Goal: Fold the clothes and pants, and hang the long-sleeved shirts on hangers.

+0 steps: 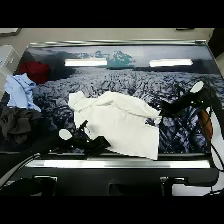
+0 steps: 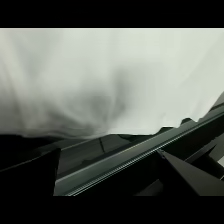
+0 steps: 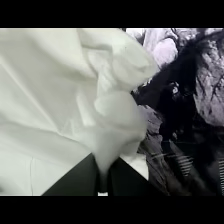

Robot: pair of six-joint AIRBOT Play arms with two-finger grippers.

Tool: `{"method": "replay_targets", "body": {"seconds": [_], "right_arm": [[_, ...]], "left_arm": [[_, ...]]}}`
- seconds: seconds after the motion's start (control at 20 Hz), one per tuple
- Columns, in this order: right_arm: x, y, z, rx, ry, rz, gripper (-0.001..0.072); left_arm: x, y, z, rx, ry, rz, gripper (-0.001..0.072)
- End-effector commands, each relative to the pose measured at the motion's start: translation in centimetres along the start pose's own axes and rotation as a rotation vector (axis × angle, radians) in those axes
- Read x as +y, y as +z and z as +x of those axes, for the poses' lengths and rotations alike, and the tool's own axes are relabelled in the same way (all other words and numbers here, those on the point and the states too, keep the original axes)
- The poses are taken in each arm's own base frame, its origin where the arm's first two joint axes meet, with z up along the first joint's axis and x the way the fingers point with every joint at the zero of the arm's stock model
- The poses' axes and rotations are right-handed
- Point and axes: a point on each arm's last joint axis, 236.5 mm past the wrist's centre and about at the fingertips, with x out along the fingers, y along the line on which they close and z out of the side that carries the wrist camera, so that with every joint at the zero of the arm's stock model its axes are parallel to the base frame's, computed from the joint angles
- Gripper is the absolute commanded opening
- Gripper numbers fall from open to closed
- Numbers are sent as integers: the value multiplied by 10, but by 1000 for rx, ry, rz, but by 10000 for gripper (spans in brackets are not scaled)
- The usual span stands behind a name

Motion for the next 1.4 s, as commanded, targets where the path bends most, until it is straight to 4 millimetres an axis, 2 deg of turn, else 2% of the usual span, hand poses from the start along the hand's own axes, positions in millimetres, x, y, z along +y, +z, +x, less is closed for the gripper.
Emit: {"method": "replay_targets", "body": {"seconds": [0.0, 0.05, 0.3, 0.35, 0.4, 0.5, 0.55, 0.6, 0.65, 0.7, 0.8, 0.9, 0.95, 1.0, 1.05, 1.1, 1.15, 1.2, 1.25, 1.35], "right_arm": [[1, -4, 0, 18, 1, -1, 46], [1, -5, 0, 22, 1, 0, 46], [1, -13, -1, 55, 3, 0, 46], [1, -15, -1, 62, 4, 0, 46], [1, -17, -1, 72, 4, 0, 46], [1, -22, -1, 92, 2, -1, 46], [1, -23, -2, 95, 2, -1, 46], [1, -22, -3, 85, 1, -4, 46], [1, -17, -8, 56, -8, -9, 46], [0, -9, -18, 6, -28, -24, 45], [2, 17, -64, -156, -75, -77, 45], [23, 43, -147, -400, -126, -212, 45], [36, 47, -203, -549, -176, -275, 45], [55, 41, -255, -690, -188, -313, 45], [77, 27, -311, -852, -192, -354, 45], [97, 6, -357, -992, -180, -386, 45], [117, -22, -402, -1142, -154, -405, 45], [132, -51, -436, -1266, -130, -428, 45], [145, -83, -465, -1375, -111, -455, 45], [161, -139, -499, -1518, -78, -489, 45]], "left_arm": [[-10, -3, 29, -70, -45, -66, 703], [-17, -2, 34, -89, -69, -77, 626], [-50, 15, 56, -166, -107, -65, 618], [-58, 17, 63, -161, -112, -62, 575], [-63, 19, 69, -157, -116, -60, 476], [-73, 22, 74, -156, -124, -18, 52], [-79, 22, 71, -159, -131, 45, 19], [-87, 22, 64, -167, -146, 93, 17], [-96, 26, 48, -194, -153, 173, 16], [-107, 34, 25, -232, -158, 269, 16], [-131, 57, -55, -361, -172, 483, 16], [-160, 84, -176, -586, -256, 556, 17], [-176, 91, -252, -744, -314, 568, 18], [-190, 88, -332, -927, -359, 593, 18], [-201, 74, -400, -1100, -388, 627, 18], [-213, 47, -464, -1272, -406, 673, 17], [-224, 16, -509, -1400, -414, 722, 18], [-238, -20, -544, -1510, -423, 783, 18], [-250, -52, -566, -1586, -431, 841, 18], [-274, -109, -595, -1692, -459, 948, 19]]}}
